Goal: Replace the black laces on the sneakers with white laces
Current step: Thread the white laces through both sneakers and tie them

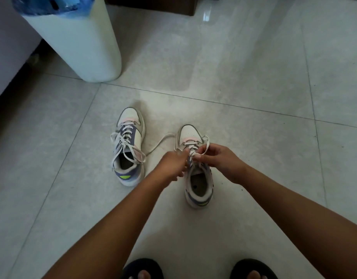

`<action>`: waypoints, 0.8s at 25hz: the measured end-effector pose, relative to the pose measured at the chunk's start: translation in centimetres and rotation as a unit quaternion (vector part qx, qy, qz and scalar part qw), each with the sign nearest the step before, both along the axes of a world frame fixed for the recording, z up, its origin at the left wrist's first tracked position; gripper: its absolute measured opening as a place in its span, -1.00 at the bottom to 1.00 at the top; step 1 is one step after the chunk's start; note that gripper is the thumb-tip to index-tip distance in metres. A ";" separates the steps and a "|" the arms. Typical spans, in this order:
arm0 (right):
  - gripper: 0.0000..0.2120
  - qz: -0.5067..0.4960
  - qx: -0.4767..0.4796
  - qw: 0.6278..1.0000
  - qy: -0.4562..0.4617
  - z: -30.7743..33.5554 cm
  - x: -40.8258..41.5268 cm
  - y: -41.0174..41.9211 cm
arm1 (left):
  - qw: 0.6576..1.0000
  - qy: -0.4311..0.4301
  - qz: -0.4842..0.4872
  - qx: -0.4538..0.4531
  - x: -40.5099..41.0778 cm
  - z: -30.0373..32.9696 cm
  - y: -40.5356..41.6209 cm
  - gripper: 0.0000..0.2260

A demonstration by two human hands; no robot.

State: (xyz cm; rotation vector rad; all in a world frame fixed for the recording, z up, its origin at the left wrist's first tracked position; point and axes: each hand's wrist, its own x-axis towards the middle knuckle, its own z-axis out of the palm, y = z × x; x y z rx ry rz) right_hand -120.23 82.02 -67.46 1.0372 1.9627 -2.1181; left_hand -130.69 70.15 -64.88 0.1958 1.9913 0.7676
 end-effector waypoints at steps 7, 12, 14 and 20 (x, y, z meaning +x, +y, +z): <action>-0.95 -0.154 -0.058 0.986 0.007 -0.7 1.0 -1.3 | 0.912 -0.233 0.272 0.197 1.2 -2.8 0.0 -0.73; -0.89 -0.250 -0.144 0.957 -0.015 -1.5 3.4 -1.2 | 0.912 -0.245 0.284 0.164 -0.2 -3.6 -2.6 -0.69; -0.85 -0.248 -0.178 0.951 0.040 -0.7 2.5 -1.1 | 0.887 -0.265 0.294 0.236 0.0 -3.2 -1.8 -0.58; -0.81 -0.229 -0.164 0.959 0.025 0.0 0.1 -0.7 | 0.865 -0.278 0.340 0.241 0.6 -3.5 -0.2 -0.68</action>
